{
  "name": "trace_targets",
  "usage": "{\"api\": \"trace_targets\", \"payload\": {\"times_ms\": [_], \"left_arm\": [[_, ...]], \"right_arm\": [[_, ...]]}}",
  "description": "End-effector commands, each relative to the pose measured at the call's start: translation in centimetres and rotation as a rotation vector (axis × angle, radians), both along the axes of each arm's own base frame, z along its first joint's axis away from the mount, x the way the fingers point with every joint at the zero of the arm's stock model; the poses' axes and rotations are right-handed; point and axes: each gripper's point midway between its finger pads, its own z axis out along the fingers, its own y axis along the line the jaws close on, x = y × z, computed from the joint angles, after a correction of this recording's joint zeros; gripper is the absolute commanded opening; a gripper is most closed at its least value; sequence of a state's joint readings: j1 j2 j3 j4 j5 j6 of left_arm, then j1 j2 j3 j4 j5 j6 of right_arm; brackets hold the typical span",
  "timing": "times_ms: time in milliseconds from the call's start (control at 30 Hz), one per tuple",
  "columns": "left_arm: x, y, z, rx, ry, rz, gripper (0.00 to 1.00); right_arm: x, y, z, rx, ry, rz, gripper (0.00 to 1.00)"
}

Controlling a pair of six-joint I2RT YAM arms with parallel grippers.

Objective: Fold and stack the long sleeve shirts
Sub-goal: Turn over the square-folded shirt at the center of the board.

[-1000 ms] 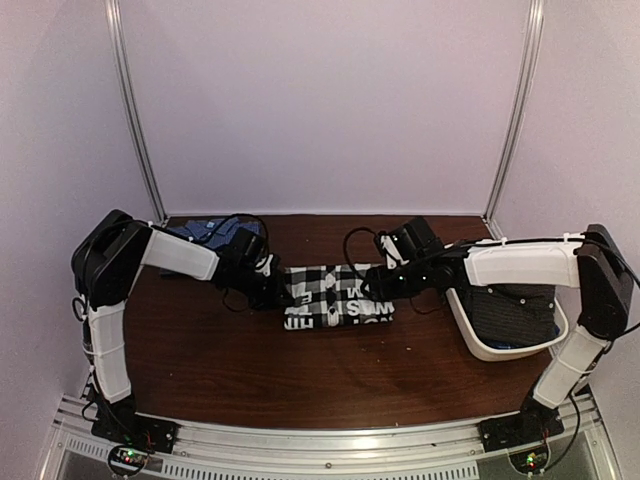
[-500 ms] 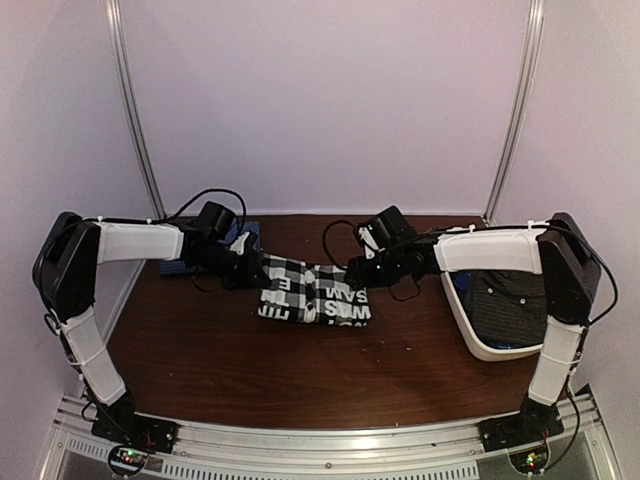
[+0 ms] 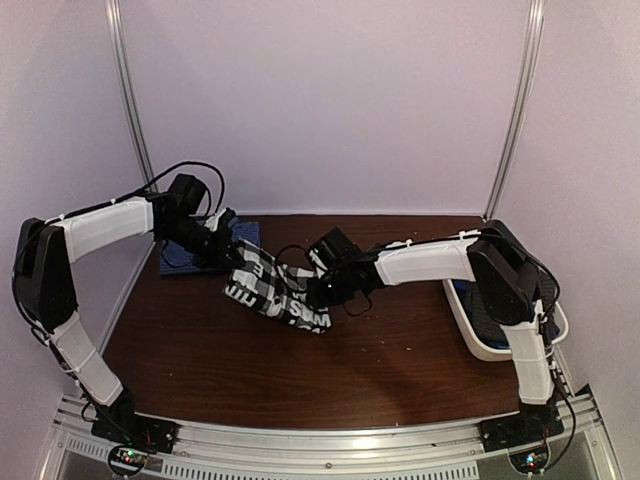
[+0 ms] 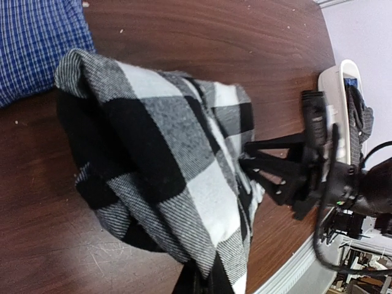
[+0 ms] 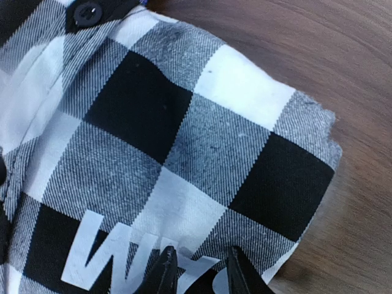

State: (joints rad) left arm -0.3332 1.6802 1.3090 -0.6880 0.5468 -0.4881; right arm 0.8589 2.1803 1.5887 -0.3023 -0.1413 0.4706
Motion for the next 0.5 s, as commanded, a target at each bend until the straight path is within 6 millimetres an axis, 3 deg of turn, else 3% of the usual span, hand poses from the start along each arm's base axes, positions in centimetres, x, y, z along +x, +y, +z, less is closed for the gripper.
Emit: {"api": "trace_targets", "payload": {"times_ms": [0,200,333,467], "left_arm": [[1.0,-0.7,6.5,-0.054,-0.131,-0.058,0.0],[1.6,-3.2,10.6,-0.141,-0.179,-0.106,0.0],[1.7,-6.2,10.0,-0.181,-0.168,-0.148,0.0],[2.0,-8.3,8.5,-0.197,-0.141,-0.156,0.0]], "right_arm": [[-1.3,5.4,1.1,0.093,0.006,0.06,0.3],[-1.1,11.7,4.0,0.336,0.002,0.138,0.31],[-0.7,14.5,5.0,0.444,0.023,0.181,0.31],[-0.7,14.9,4.4,0.481,0.052,0.188,0.31]]}}
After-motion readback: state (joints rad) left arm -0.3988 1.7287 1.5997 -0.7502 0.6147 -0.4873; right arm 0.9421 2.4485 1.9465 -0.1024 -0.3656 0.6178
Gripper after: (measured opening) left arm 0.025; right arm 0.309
